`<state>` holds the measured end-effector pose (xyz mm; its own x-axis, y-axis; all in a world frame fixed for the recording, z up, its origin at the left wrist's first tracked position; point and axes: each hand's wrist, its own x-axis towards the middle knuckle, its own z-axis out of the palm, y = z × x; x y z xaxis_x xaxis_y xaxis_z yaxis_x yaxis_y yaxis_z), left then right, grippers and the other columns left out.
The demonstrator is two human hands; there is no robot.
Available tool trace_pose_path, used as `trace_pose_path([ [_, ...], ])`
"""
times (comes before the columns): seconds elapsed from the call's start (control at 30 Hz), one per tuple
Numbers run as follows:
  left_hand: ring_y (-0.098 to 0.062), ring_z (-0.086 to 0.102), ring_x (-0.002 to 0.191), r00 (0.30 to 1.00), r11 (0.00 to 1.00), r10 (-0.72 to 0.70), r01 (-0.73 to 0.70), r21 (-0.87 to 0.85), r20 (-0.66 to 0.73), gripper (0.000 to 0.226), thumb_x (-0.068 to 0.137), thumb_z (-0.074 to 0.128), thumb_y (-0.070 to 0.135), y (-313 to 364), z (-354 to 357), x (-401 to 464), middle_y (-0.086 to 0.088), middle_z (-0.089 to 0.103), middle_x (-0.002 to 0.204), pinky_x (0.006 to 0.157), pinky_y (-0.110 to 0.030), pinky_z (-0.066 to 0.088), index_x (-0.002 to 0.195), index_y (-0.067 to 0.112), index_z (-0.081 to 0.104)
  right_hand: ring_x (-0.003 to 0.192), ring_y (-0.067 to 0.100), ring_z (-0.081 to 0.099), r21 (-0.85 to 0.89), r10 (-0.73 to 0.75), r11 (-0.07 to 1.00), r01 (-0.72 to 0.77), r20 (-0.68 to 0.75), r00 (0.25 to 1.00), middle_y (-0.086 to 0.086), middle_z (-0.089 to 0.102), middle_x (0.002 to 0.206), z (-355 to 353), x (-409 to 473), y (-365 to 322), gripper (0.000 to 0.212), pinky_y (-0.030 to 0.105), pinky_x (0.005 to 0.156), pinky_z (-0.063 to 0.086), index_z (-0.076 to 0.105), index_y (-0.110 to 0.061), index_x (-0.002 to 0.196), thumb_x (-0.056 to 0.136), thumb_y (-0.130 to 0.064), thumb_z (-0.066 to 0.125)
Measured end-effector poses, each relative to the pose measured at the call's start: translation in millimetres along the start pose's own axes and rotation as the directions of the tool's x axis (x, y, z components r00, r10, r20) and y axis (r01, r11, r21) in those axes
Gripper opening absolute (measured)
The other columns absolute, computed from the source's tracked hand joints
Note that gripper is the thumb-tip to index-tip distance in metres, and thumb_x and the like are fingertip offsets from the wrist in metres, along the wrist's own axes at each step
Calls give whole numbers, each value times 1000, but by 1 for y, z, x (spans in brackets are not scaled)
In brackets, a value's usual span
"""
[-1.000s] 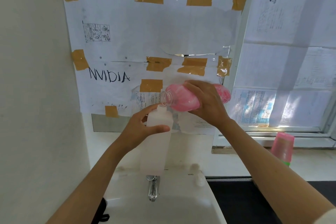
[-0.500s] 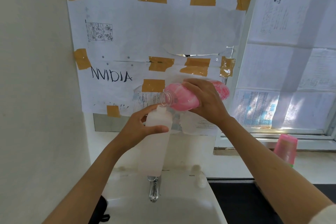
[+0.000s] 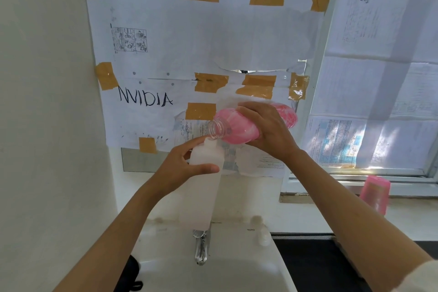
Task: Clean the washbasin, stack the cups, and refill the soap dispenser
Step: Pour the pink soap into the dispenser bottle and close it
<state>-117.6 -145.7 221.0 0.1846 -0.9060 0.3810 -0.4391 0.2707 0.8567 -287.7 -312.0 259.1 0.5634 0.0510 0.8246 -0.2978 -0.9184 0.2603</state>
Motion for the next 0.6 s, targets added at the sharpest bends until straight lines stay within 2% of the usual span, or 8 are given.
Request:
trace_pose_path([
  [0.07,-11,58,103,1000,1000,-1,1,-4,4,75,36,75,63,-1,0,1,17,57,110,88,-32,50,105,53,46,114,24,43,5,-8,1000,8,4,1000,19,60,119,0,1,0,66,46,94,41,40,-17,124,71,-48,64],
  [0.17,-2,59,96,1000,1000,14,-14,-19,-2,64,43,74,54,-2,-1,2,25,56,105,79,-24,51,100,55,46,114,24,43,10,-12,1000,12,9,1000,19,60,120,1,2,1,65,46,94,41,40,-17,124,72,-48,63],
  [0.27,7,60,88,999,999,35,-35,-29,-15,59,59,83,32,-2,-2,2,26,55,102,72,-18,50,99,53,46,114,24,43,12,-17,1000,17,5,1000,19,60,119,2,4,1,65,46,94,40,40,-17,123,71,-49,62],
  [0.33,11,60,84,999,998,43,-44,-40,-22,56,67,79,19,-2,-2,2,26,55,100,68,-15,50,99,51,46,114,23,43,15,-20,1000,20,4,1000,20,60,119,2,5,1,65,45,95,39,40,-17,123,71,-49,62],
  [0.47,21,57,81,997,997,67,-67,-33,-25,55,69,76,15,-2,-2,1,27,54,100,65,-9,49,99,51,46,114,23,43,20,-17,1000,16,12,1000,19,60,119,3,5,1,65,44,95,39,40,-17,123,71,-50,62],
  [0.6,21,57,81,997,996,74,-76,-44,-26,55,68,76,13,-1,-2,-1,26,55,99,64,-3,47,99,49,48,114,24,43,18,-20,1000,20,9,1000,19,60,120,4,6,1,65,44,94,39,40,-17,123,71,-50,62],
])
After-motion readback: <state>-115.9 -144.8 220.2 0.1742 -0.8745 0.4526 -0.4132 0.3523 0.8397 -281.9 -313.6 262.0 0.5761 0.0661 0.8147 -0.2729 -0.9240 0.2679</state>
